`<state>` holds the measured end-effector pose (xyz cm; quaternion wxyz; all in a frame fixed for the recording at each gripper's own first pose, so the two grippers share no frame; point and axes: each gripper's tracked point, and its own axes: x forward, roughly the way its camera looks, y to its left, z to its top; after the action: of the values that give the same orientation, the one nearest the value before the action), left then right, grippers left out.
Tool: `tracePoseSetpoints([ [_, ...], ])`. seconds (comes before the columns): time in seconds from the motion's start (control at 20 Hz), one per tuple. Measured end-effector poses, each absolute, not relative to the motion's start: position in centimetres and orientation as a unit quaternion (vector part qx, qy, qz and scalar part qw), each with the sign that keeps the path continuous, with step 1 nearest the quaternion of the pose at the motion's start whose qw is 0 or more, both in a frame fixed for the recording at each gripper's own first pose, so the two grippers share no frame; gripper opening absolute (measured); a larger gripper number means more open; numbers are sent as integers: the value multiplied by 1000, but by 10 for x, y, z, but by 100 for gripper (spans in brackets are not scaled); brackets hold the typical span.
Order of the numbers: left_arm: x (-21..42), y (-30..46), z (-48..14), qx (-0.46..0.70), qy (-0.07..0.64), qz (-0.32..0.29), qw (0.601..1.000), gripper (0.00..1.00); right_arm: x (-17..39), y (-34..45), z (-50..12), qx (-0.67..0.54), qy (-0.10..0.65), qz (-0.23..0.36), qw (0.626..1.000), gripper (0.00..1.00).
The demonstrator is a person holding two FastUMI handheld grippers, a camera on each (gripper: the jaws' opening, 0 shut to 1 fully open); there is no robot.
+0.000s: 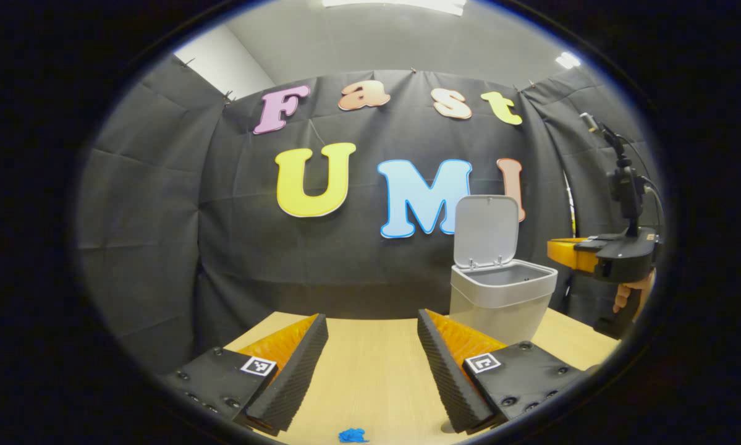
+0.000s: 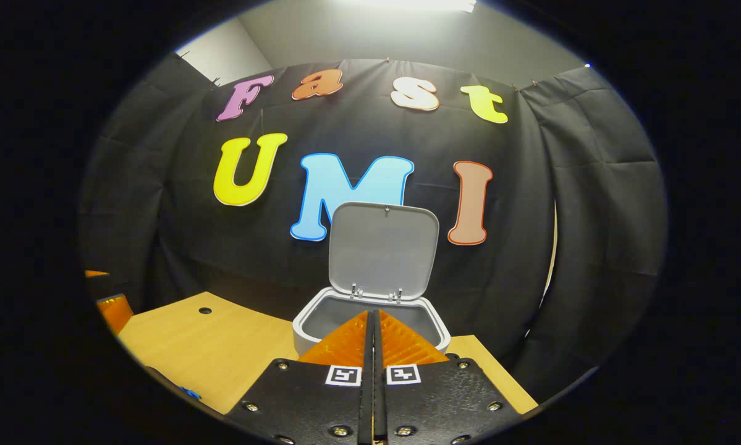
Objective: Press the lid of the desktop garbage bin to open it, pick up the crumpled paper on the desktop and throw it into the bin, then pick up the pop can on the desktop and drop it into the bin, and finally close the garbage bin lid.
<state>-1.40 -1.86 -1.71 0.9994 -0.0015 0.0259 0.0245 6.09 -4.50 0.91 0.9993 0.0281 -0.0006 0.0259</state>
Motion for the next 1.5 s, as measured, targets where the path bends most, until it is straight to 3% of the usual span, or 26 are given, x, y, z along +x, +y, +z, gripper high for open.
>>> tracePoseSetpoints([
  [0.3, -22, -15, -28, 8, 32, 43, 999, 96, 32, -44, 6, 29, -9, 42, 999, 4],
  [0.5, -25, -15, -31, 0, 31, 27, 999, 95, 13, -49, 8, 42, -11, 23, 999, 14],
  [0.6, -27, -13, -31, 4, 30, 15, 999, 96, 5, -52, 10, 48, -9, 4, 999, 24],
  [0.7, -30, -9, -36, 8, 30, 1, 1000, 96, -5, -50, 9, 49, -4, -8, 999, 26],
  [0.8, -35, -7, -49, 9, 39, -12, 999, 96, -17, -48, 12, 41, -7, -23, 999, 34],
  [0.85, -37, -7, -55, 7, 44, -20, 999, 96, -23, -49, 10, 37, -3, -34, 999, 42],
  [0.9, -40, -7, -61, 5, 49, -29, 998, 96, -28, -46, 6, 37, 2, -39, 999, 42],
  [1.0, -44, -5, -77, 5, 63, -45, 997, 96, -42, -36, 4, 39, 11, -41, 998, 56],
  [1.15, -50, -1, -101, 13, 82, -68, 994, 96, -57, -30, 4, 37, 20, -53, 998, 62],
  [1.2, -51, 2, -111, 15, 90, -73, 993, 96, -60, -25, 3, 38, 23, -54, 998, 68],
  [1.25, -51, 4, -122, 17, 100, -77, 992, 96, -64, -24, 4, 38, 23, -59, 997, 81],
  [1.5, -49, 21, -191, 41, 168, -70, 982, 96, -67, -19, 16, 33, 0, -59, 998, 81],
])
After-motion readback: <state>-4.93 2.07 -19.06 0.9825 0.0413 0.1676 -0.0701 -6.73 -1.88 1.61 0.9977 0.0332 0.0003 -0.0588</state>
